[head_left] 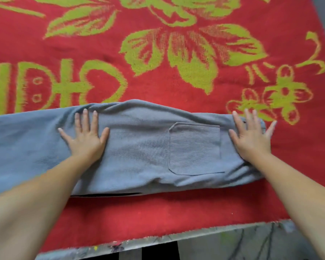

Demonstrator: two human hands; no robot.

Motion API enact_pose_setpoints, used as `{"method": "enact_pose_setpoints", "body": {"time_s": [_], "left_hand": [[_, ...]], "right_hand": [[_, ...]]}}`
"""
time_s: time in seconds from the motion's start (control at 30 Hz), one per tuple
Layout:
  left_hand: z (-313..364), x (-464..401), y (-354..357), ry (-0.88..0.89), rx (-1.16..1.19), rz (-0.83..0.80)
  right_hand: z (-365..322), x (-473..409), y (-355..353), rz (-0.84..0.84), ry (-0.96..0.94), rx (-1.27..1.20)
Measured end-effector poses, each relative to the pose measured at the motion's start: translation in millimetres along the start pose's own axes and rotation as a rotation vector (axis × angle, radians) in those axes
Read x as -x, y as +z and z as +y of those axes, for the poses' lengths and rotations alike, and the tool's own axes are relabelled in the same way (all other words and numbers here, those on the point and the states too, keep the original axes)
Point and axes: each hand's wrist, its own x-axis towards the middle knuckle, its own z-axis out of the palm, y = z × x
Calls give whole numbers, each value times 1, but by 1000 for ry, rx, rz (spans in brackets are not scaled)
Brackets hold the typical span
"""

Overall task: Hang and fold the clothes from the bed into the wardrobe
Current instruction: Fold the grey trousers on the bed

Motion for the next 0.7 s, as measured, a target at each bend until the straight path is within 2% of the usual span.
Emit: {"method": "enact_pose_setpoints", "body": {"time_s": [0.07,0.1,0.17,0.23,0.27,0.37,0.43,0.5,0.57,0.63,0.67,0.7], "left_hand": [[20,15,-7,46,39,54],[40,30,-11,152,72,96],[90,71,-13,472,90,125],[132,118,4,699,35,64],[145,137,14,721,18,0],[157,158,33,639,2,-150],[152,154,33,629,26,-199],[149,144,25,546,366,-400],[147,135,-11,262,967,-652],[135,124,-46,-12,1485,-831],[120,117,-59,-81,1693,-845],[99,110,-70,-163,1857,-774]], "right_hand": [[17,21,-4,13,254,-215],[20,31,-5,8,355,-382],[24,47,-8,-30,476,-692],[28,51,-11,-124,519,-906],[31,49,-13,-194,511,-1007],[37,41,-35,-377,436,-1219],[30,40,-65,-352,303,-1250],[4,44,-104,-286,147,-1281],[-46,59,-145,-285,-54,-1323],[-105,72,-164,-355,-188,-1343],[-135,77,-165,-432,-253,-1356],[-162,80,-162,-501,-307,-1341]]}}
